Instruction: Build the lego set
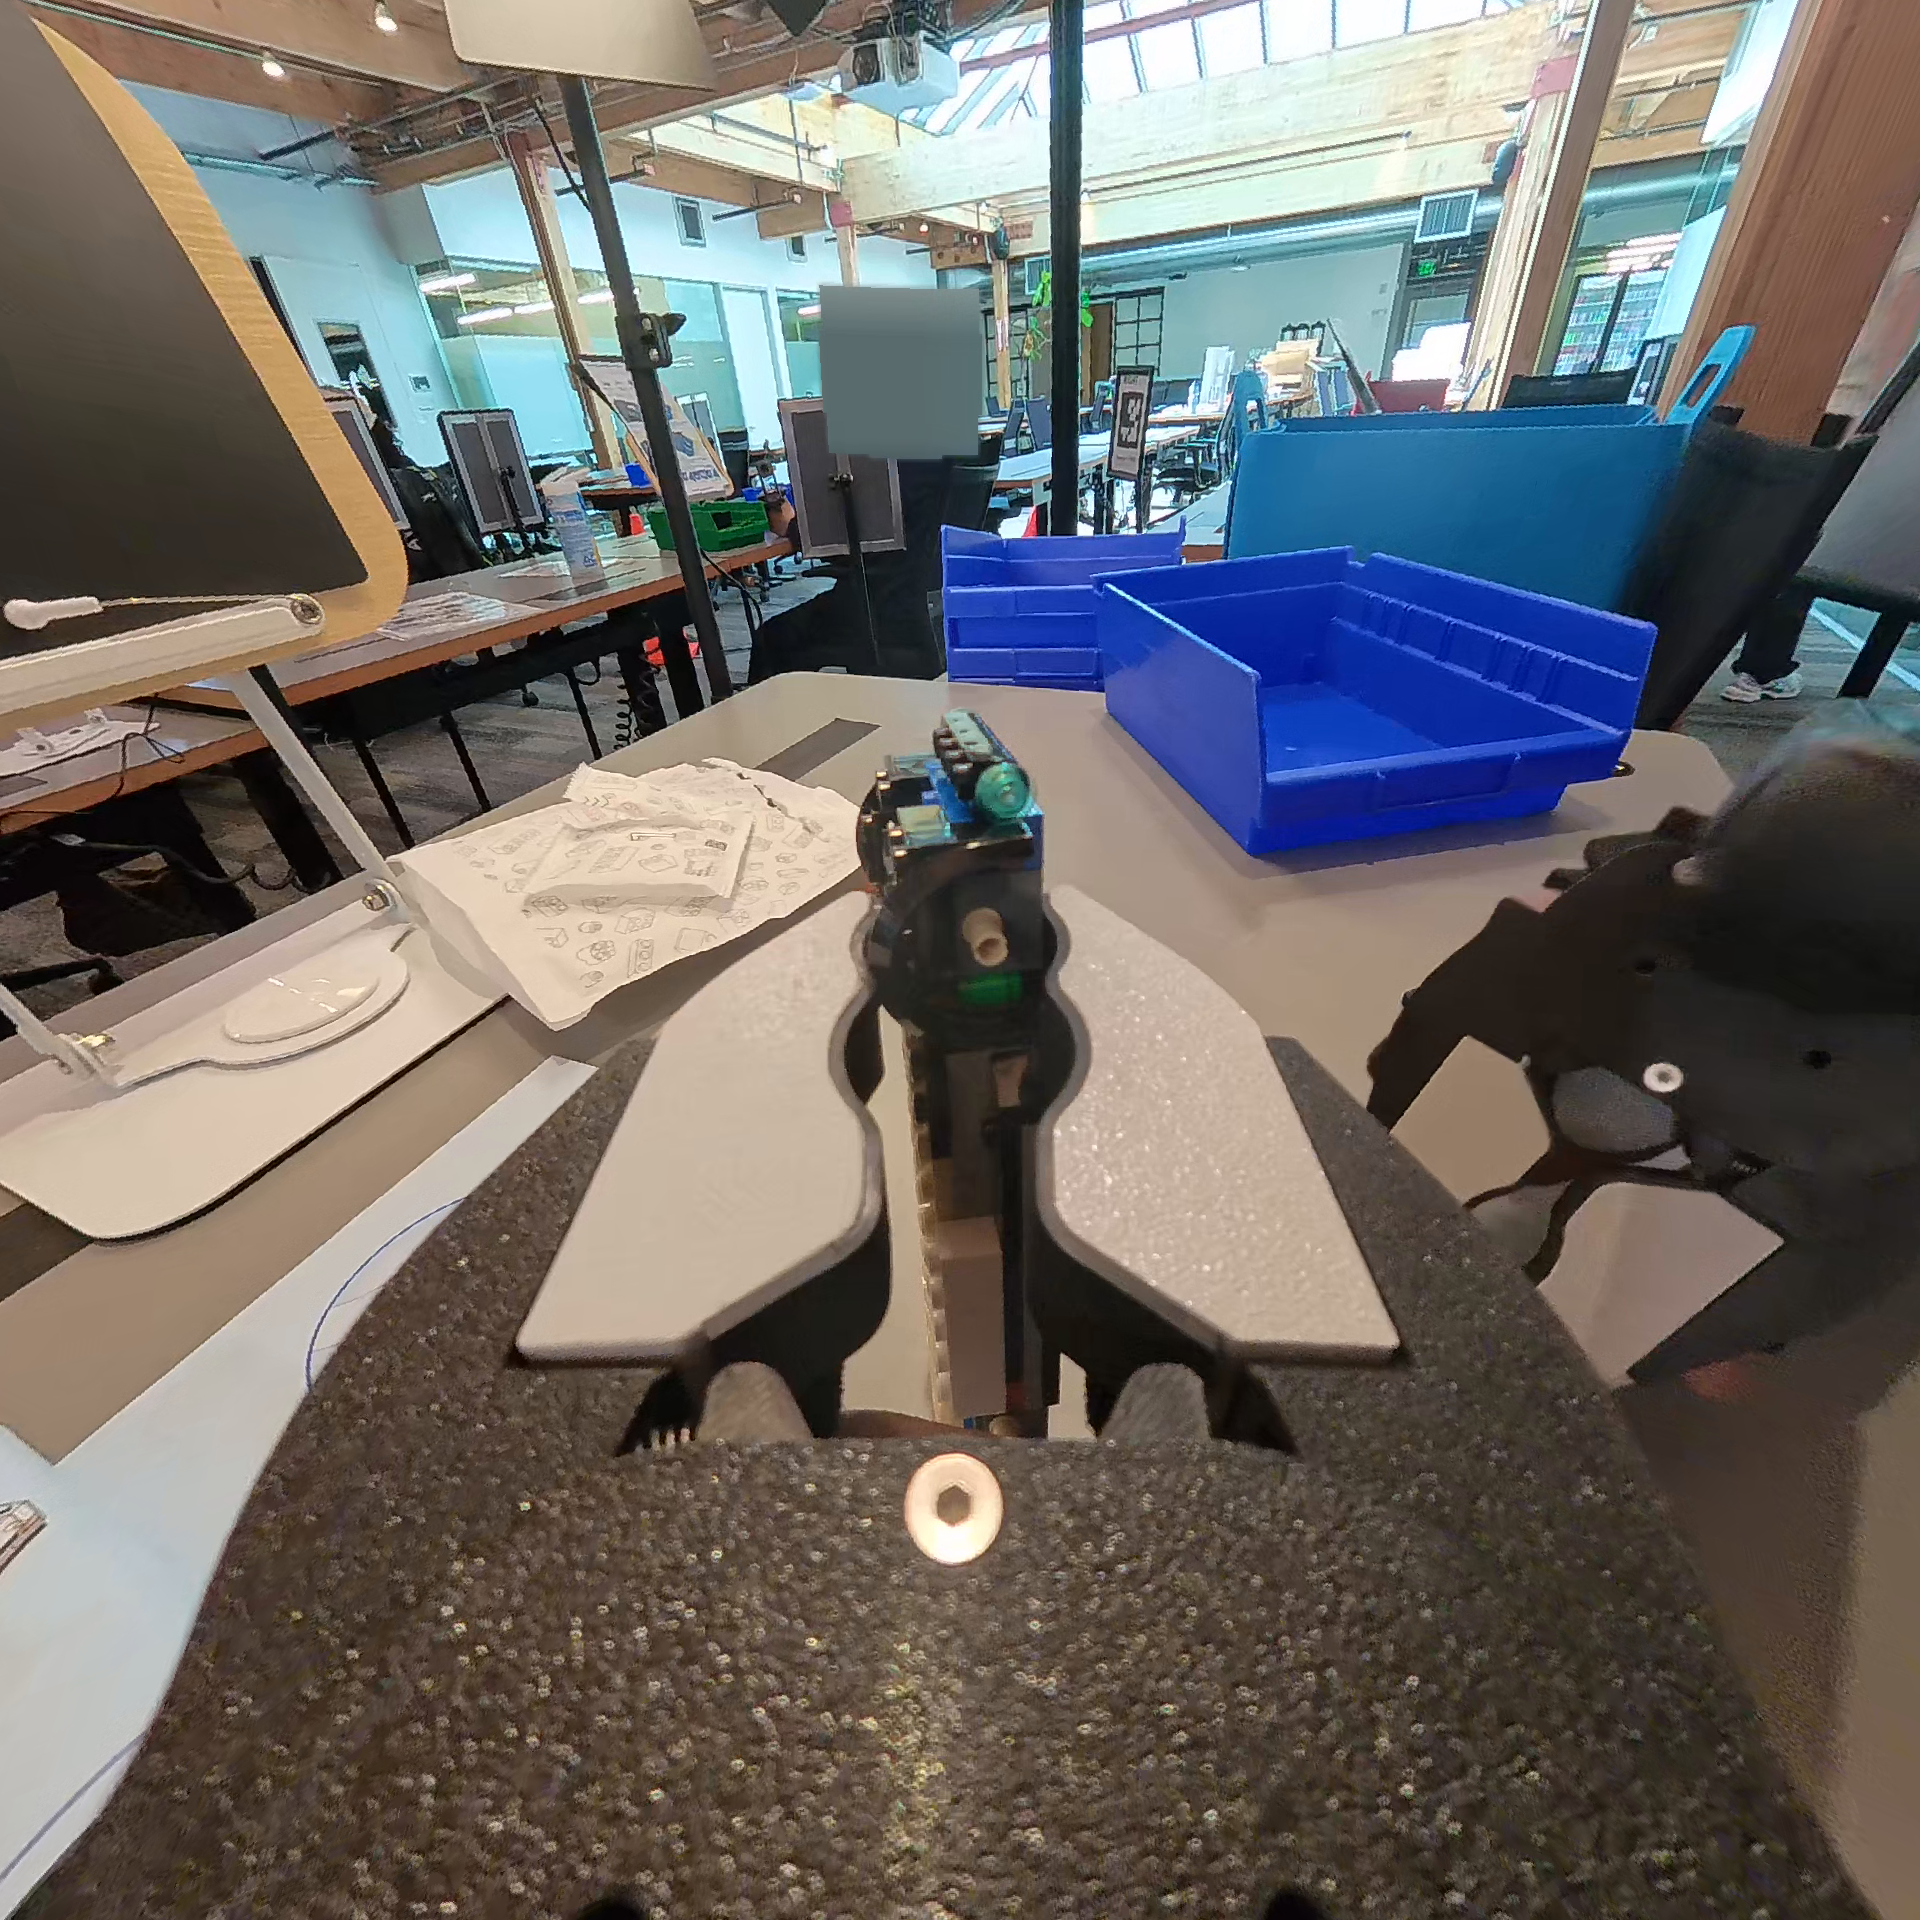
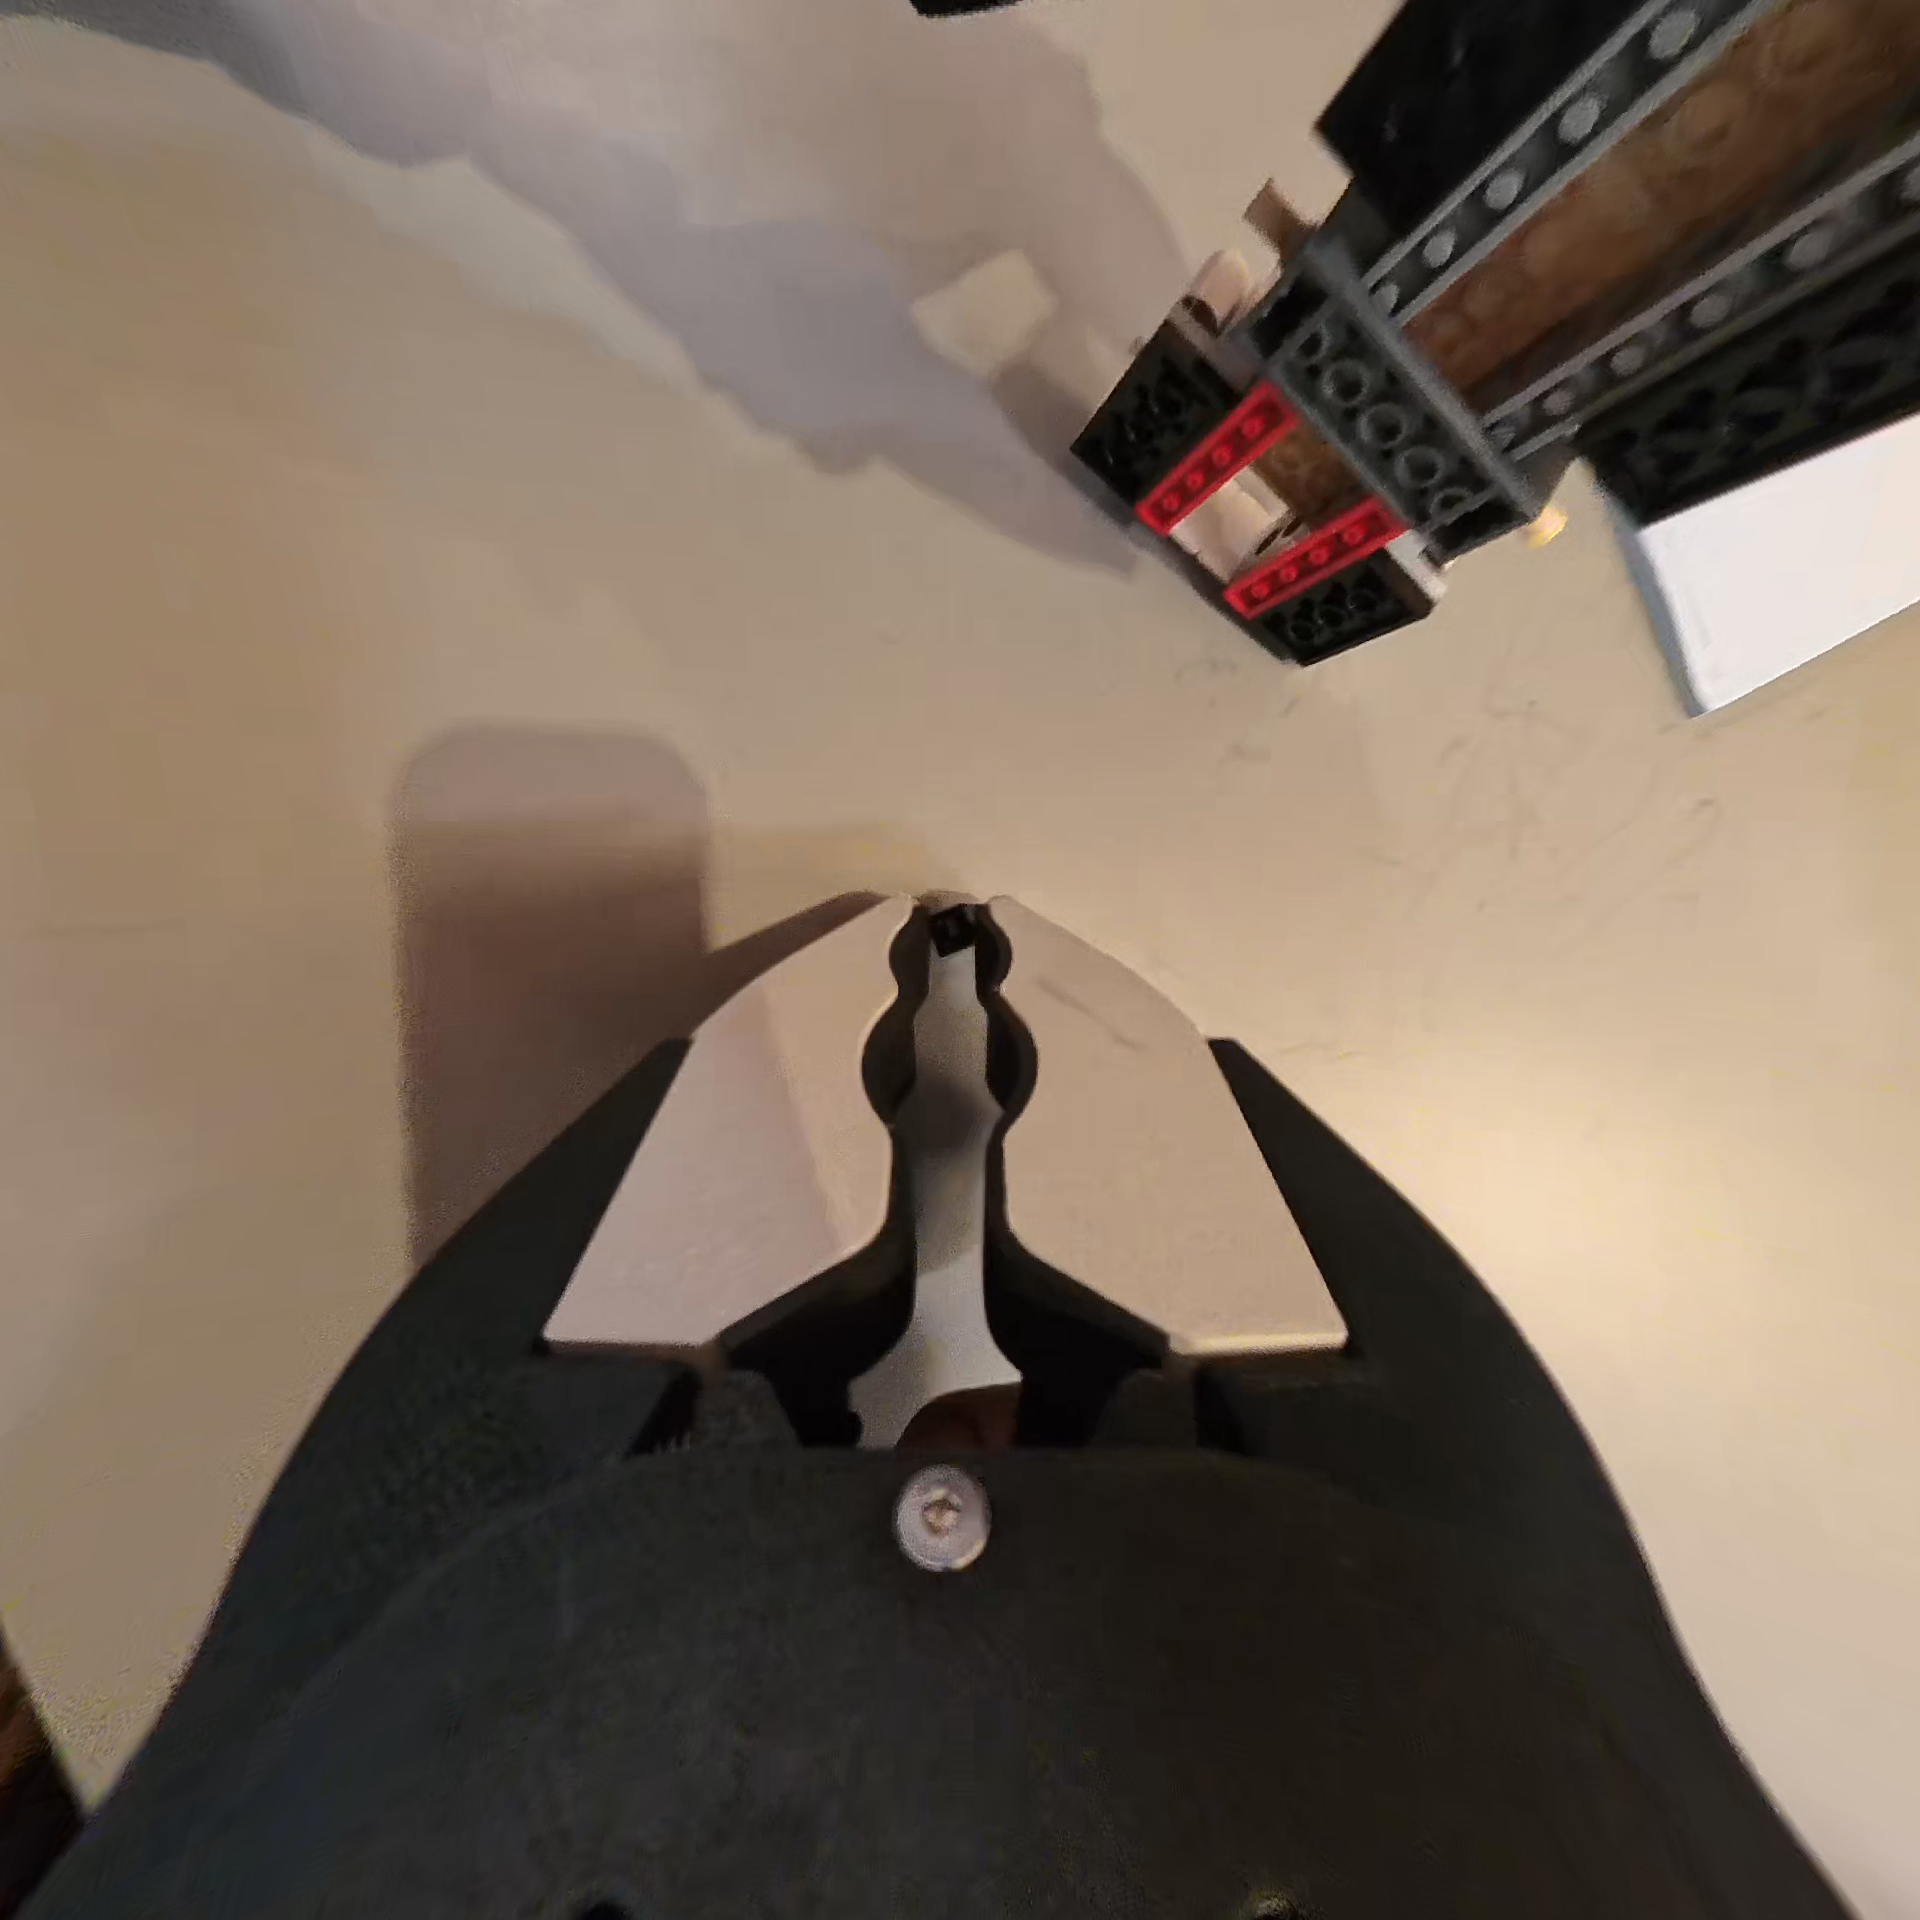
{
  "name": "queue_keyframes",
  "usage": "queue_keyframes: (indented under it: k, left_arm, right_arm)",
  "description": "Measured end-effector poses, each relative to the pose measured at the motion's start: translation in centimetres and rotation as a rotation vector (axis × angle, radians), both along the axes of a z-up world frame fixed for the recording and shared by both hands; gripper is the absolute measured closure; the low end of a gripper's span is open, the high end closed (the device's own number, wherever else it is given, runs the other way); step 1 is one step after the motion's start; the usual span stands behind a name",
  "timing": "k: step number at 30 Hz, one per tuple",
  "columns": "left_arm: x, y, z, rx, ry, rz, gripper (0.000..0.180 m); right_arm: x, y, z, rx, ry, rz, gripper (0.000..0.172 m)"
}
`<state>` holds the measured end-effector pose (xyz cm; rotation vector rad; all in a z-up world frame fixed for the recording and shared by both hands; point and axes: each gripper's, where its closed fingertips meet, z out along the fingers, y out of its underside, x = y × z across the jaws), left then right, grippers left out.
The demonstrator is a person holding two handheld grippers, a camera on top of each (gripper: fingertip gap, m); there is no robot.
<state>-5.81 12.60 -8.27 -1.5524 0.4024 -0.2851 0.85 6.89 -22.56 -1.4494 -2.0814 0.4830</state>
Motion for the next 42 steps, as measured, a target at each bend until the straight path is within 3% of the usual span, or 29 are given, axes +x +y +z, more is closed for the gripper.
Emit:
queue_keyframes:
  k: [8,15,30,36,42]
  left_arm:
    - [0.0,0.0,0.0,0.002,-0.002,0.001,0.154]
    - [0.0,0.0,0.0,0.002,-0.004,0.002,0.154]
    - [-0.2,0.0,0.0,0.004,0.001,0.005,0.154]
    - [-0.2,0.0,0.0,0.002,0.002,0.004,0.154]
    - [-0.2,0.0,0.0,0.001,-0.001,0.003,0.154]
  right_arm:
    - [1.0,0.6,2.6,0.02,0.136,-0.079,0.16]
    - [2.9,1.4,0.9,-0.006,0.082,-0.106,0.155]
    - [2.5,-0.7,-0.1,-0.07,0.032,0.11,0.154]
    - [1.5,-0.5,1.1,-0.21,0.081,0.109,0.155]
    - [1.5,-0.2,0.2,-0.206,0.035,0.137,0.155]
